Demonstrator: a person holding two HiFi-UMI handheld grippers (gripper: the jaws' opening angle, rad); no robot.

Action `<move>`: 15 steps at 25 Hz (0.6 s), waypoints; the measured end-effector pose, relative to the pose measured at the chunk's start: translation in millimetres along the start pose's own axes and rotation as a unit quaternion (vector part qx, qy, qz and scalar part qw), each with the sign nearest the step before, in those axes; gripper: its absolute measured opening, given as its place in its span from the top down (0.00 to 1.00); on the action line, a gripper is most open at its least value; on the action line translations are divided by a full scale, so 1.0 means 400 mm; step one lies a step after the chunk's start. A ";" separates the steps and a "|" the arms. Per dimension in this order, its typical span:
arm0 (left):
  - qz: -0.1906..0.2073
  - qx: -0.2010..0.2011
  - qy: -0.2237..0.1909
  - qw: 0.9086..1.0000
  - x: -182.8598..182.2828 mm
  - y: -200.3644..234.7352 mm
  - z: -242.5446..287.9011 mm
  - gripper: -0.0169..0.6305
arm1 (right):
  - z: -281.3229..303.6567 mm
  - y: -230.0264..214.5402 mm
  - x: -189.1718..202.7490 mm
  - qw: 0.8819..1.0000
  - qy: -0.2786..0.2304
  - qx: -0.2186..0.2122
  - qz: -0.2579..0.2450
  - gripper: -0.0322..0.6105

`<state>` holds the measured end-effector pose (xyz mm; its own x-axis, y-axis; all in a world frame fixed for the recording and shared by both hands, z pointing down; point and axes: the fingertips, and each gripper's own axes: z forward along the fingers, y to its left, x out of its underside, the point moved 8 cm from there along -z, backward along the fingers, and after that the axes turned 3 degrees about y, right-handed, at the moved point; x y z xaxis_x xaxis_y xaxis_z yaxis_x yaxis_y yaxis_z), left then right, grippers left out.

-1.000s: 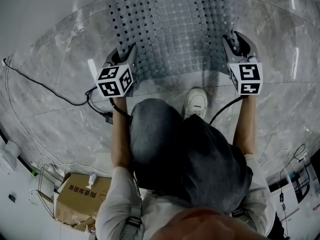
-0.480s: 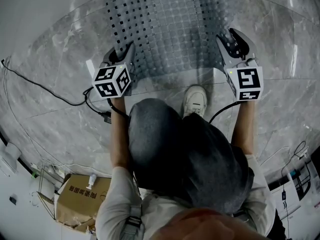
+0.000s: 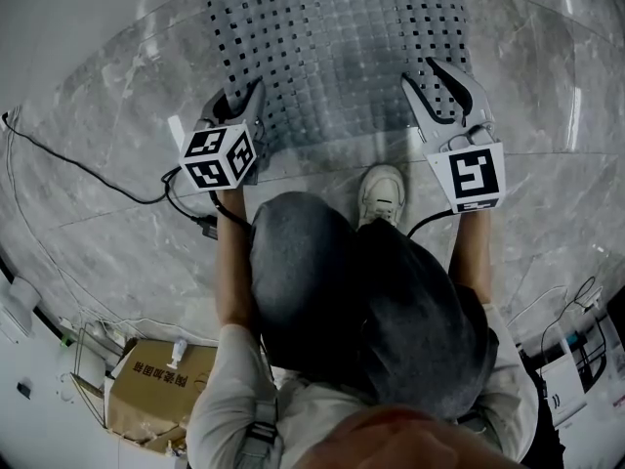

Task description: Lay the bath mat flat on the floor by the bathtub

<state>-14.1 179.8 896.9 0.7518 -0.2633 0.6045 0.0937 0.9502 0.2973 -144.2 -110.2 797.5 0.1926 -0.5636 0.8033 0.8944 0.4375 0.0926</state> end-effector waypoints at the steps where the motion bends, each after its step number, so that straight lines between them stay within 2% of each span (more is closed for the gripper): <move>1: 0.000 0.000 -0.001 1.000 0.000 0.000 -0.001 0.77 | 0.001 0.002 0.003 1.000 0.002 -0.001 0.002 0.70; 8: -0.003 0.004 -0.006 1.000 -0.006 -0.012 -0.006 0.74 | 0.009 0.005 0.006 1.000 -0.001 -0.012 0.012 0.70; 15: -0.024 0.020 -0.013 0.999 -0.003 -0.002 -0.014 0.71 | 0.056 0.050 -0.008 0.999 -0.005 -0.043 0.009 0.70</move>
<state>-11.7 180.4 891.8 0.7299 -0.3126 0.6079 0.1023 0.9293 0.3550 -136.2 -83.9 809.9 0.2053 -0.5492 0.8101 0.9220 0.3862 0.0281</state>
